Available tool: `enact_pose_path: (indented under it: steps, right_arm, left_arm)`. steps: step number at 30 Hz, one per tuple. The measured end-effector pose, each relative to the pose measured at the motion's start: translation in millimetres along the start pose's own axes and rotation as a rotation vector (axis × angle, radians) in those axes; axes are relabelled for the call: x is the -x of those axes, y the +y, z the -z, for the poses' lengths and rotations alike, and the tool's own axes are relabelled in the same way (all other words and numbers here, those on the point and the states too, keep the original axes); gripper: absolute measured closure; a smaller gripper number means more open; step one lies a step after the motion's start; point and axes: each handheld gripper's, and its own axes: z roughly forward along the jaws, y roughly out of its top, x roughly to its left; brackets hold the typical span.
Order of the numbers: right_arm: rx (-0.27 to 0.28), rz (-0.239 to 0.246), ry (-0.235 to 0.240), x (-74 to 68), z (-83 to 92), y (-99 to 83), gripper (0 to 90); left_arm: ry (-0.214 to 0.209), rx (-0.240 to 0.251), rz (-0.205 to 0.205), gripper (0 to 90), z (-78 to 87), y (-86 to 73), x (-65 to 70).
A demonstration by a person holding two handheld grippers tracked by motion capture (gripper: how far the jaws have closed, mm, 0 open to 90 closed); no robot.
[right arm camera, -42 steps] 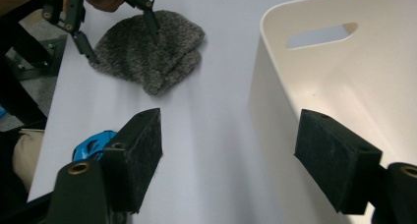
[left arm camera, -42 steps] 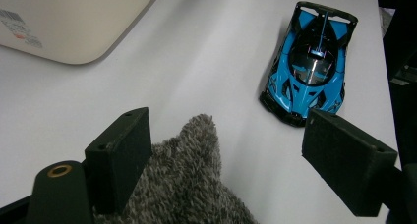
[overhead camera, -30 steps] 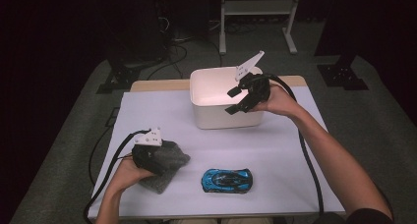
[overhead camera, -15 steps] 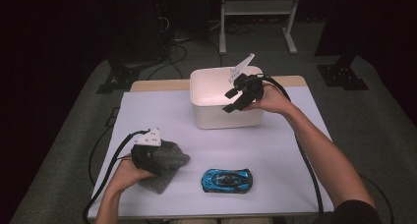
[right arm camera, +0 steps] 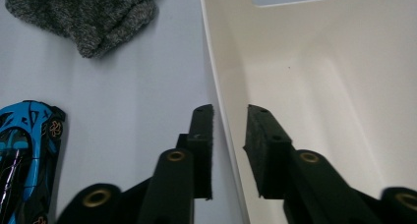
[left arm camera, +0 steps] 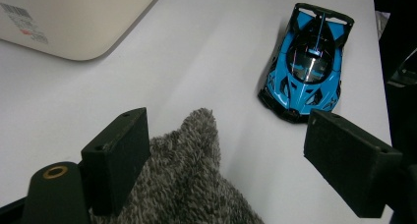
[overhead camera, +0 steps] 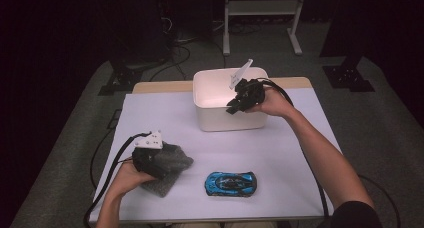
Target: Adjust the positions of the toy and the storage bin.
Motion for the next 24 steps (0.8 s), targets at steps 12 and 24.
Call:
enact_pose_path:
  steps: [12,24]
  right_arm:
    - [-0.038,0.038,0.013,-5.5,-1.1,2.2,84.7]
    - [-0.061,0.063,0.039,-20.7,1.4,5.0,86.9]
  left_arm:
    - [-0.005,-0.005,-0.003,16.6,0.4,-0.6,0.7]
    - [-0.008,-0.007,-0.002,16.7,0.3,-0.1,2.6]
